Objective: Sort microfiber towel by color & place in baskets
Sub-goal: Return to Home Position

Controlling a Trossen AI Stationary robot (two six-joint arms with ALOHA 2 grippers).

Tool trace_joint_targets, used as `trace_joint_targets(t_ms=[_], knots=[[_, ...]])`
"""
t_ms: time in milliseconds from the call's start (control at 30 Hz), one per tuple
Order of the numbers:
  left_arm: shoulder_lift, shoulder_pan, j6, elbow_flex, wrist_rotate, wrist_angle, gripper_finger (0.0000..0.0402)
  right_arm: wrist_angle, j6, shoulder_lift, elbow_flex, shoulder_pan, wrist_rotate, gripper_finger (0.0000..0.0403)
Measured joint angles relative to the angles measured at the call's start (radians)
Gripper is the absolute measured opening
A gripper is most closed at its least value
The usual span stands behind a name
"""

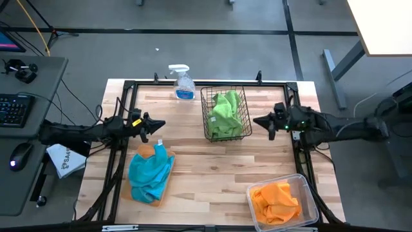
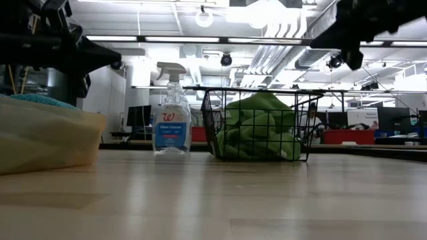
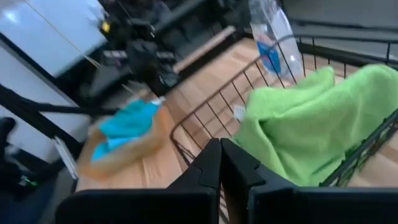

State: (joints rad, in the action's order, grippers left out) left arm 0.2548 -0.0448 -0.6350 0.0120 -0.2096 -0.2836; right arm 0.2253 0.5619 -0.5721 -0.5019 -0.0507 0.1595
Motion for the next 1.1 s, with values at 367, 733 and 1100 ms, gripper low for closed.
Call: trace_joint_targets(t_ms=[367, 733, 1100], knots=[[0.0, 0.0, 0.001, 0.0, 0.0, 0.001, 0.0, -0.432, -0.023, 0.263, 0.372, -0.085, -0.196, 0.0], [0.0, 0.0, 0.001, 0.0, 0.001, 0.002, 0.0, -0.436, -0.098, 0.303, 0.491, -0.071, -0.122, 0.0], [0.0, 0.0, 0.001, 0.0, 0.001, 0.002, 0.0, -0.4, -0.043, 0.303, 0.491, -0.071, -0.117, 0.0]])
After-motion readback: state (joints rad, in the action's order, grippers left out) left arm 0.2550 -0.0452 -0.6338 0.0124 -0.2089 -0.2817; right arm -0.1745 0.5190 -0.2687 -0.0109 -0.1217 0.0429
